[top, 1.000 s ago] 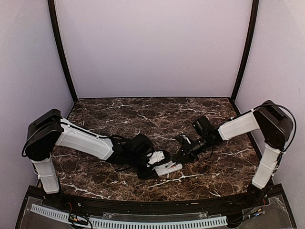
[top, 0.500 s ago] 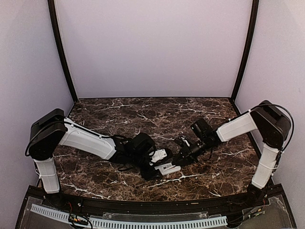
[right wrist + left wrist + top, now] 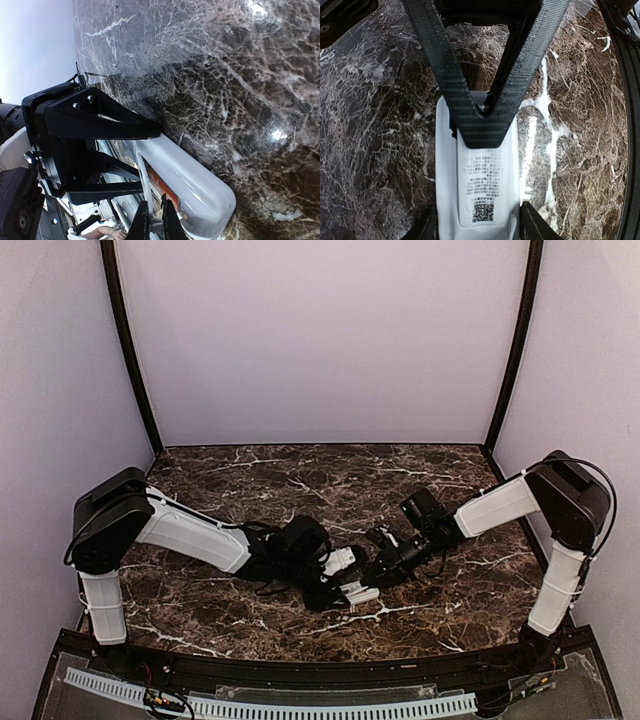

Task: Load the batteries into the remote control

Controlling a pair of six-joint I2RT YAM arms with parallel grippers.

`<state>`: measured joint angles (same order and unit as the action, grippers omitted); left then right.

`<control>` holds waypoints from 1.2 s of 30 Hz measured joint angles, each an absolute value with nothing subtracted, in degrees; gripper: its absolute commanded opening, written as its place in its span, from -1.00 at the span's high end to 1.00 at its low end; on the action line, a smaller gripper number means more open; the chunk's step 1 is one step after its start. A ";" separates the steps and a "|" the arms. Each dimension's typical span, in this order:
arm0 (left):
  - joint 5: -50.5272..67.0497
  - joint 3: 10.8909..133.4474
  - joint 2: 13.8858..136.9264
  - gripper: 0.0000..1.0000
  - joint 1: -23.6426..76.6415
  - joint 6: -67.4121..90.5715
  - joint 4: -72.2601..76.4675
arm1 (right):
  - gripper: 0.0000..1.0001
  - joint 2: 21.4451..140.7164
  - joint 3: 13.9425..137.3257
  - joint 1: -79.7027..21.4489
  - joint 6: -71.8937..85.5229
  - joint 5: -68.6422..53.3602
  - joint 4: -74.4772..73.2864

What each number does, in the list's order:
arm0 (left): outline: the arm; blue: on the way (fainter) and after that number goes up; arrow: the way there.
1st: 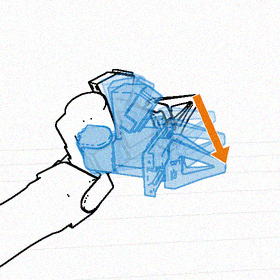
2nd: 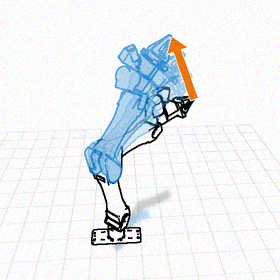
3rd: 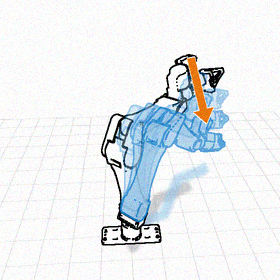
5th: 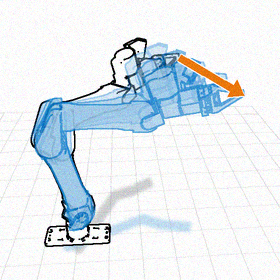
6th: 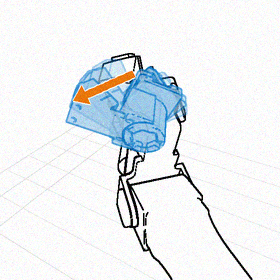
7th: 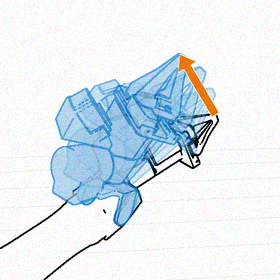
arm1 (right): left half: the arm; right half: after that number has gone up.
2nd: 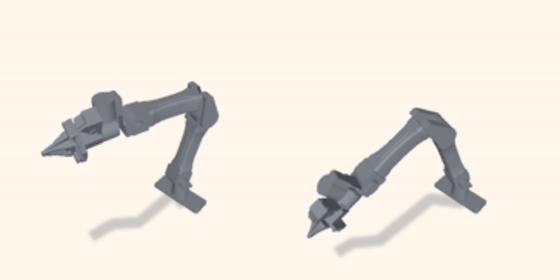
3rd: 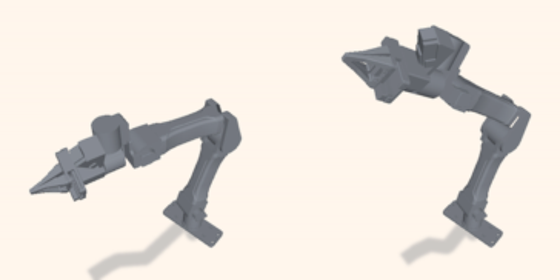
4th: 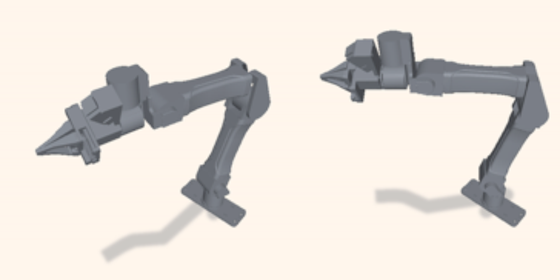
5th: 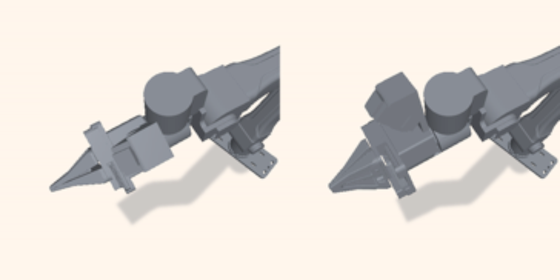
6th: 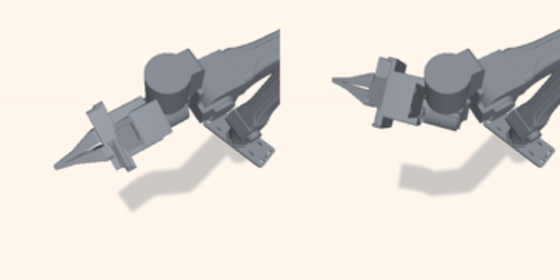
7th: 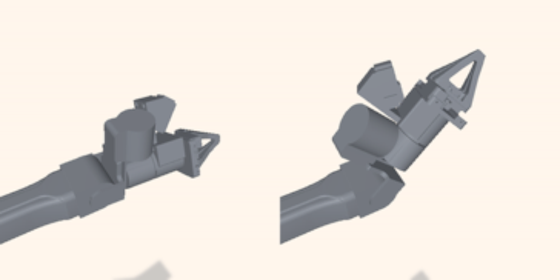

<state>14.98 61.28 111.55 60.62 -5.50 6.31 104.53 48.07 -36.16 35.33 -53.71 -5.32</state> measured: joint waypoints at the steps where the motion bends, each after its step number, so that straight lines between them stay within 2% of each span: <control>1: 15.35 61.39 111.66 0.19 60.51 -5.48 6.26 | 1.00 104.53 48.07 -36.16 35.22 -53.69 -5.32; 8: 17.67 61.47 111.85 0.17 59.68 -5.28 6.35 | 1.00 104.53 48.07 -36.16 34.96 -53.52 -5.15; 15: 20.08 62.08 112.57 -0.29 59.13 -5.21 7.42 | 1.00 104.57 48.07 -36.16 34.54 -53.36 -5.30; 19: 21.30 64.07 113.84 -0.37 59.81 -5.61 10.94 | 1.00 104.88 48.07 -36.40 34.48 -53.41 -4.84; 22: 21.58 64.73 113.84 -0.27 60.34 -6.02 12.36 | 1.00 104.95 48.07 -36.40 34.35 -53.56 -4.64; 25: 20.91 64.79 113.84 0.00 60.58 -6.20 12.99 | 1.00 104.95 48.07 -36.42 34.33 -53.56 -4.54; 27: 20.16 64.79 113.84 0.10 60.62 -6.37 12.97 | 1.00 104.95 48.07 -36.45 34.33 -53.56 -4.47; 36: 16.84 64.79 113.84 0.29 60.45 -8.12 9.58 | 1.00 104.95 48.07 -36.49 34.33 -53.56 -4.23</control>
